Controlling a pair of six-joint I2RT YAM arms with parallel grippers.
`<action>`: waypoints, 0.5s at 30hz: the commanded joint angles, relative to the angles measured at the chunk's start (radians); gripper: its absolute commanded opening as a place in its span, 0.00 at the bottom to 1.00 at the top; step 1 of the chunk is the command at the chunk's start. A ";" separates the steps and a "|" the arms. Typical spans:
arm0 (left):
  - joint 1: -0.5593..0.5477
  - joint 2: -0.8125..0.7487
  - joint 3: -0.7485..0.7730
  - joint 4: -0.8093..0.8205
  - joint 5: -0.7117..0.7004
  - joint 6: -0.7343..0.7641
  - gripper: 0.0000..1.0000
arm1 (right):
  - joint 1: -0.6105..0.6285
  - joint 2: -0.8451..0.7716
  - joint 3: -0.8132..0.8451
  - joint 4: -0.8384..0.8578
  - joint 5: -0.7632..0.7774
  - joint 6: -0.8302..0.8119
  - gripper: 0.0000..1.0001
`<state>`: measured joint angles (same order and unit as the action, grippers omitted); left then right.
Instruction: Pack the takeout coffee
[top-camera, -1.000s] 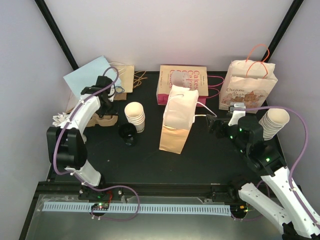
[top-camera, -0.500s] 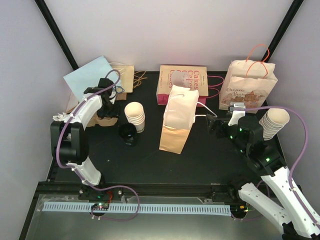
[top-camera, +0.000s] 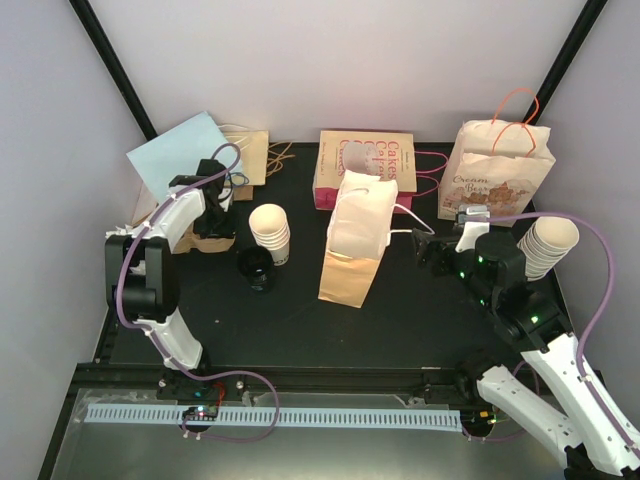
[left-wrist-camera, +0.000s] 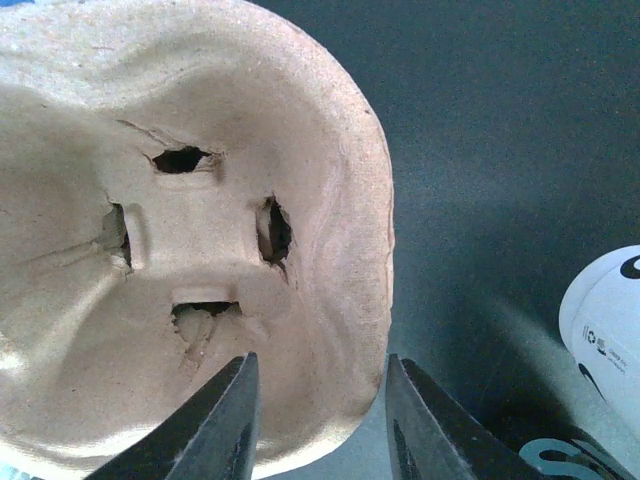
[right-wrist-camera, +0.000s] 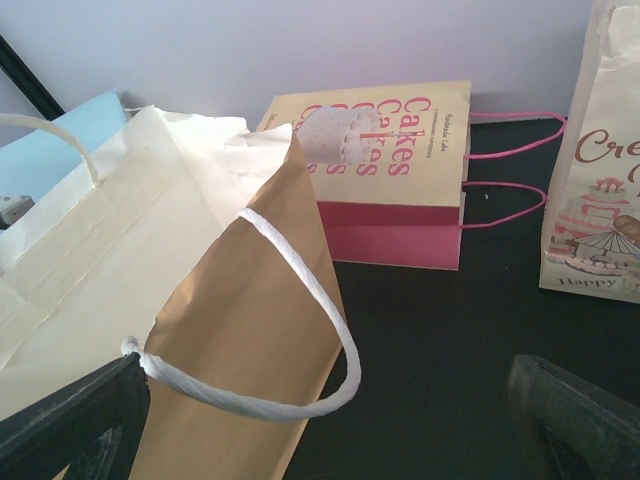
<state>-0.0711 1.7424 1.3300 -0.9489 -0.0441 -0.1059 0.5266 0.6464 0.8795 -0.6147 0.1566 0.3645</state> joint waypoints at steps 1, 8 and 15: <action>0.008 -0.006 0.015 -0.016 -0.003 0.005 0.34 | 0.000 -0.008 -0.011 0.025 0.020 -0.012 1.00; 0.008 -0.061 0.011 -0.012 -0.051 -0.014 0.18 | 0.000 -0.004 -0.007 0.025 0.019 -0.015 1.00; 0.008 -0.126 0.013 -0.011 -0.085 -0.023 0.16 | -0.001 -0.001 -0.004 0.027 0.012 -0.009 1.00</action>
<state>-0.0711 1.6772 1.3300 -0.9493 -0.0872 -0.1093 0.5266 0.6472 0.8761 -0.6125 0.1570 0.3634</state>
